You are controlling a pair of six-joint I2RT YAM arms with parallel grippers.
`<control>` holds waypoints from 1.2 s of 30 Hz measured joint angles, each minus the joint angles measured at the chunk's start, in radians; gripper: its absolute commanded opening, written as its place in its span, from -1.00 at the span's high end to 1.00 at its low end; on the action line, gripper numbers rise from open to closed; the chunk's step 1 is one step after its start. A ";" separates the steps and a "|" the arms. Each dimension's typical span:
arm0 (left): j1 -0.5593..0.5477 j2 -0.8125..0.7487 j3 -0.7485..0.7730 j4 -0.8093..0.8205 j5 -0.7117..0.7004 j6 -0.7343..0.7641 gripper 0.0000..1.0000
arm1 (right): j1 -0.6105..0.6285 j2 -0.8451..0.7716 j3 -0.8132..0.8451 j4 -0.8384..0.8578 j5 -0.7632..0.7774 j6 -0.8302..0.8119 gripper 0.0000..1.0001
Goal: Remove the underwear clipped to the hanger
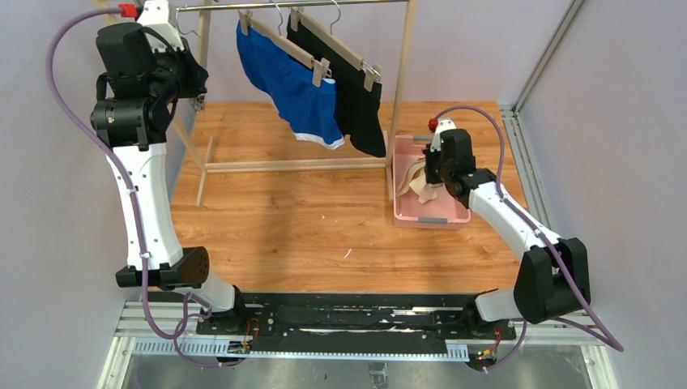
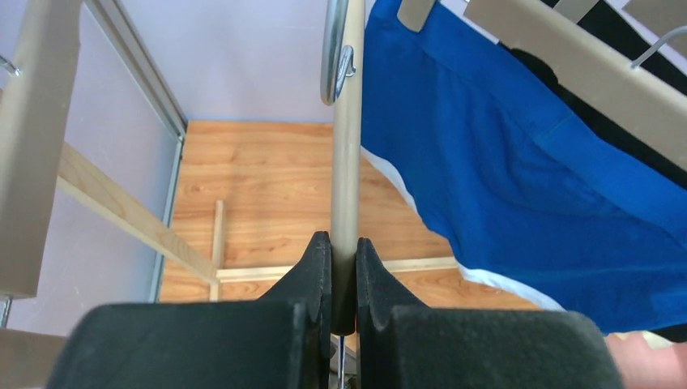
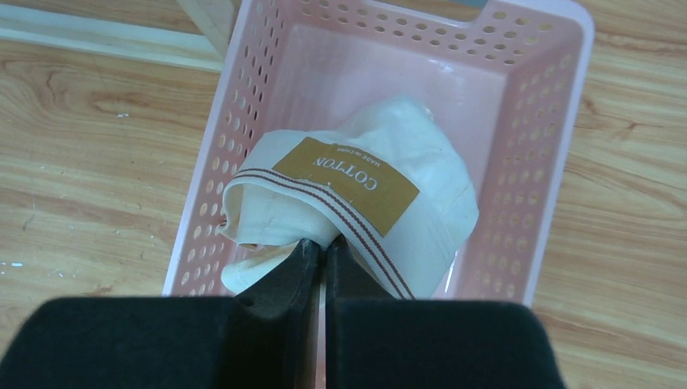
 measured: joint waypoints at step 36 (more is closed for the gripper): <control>0.098 0.122 -0.036 0.201 0.108 -0.082 0.08 | 0.000 0.064 -0.093 0.068 -0.122 0.023 -0.16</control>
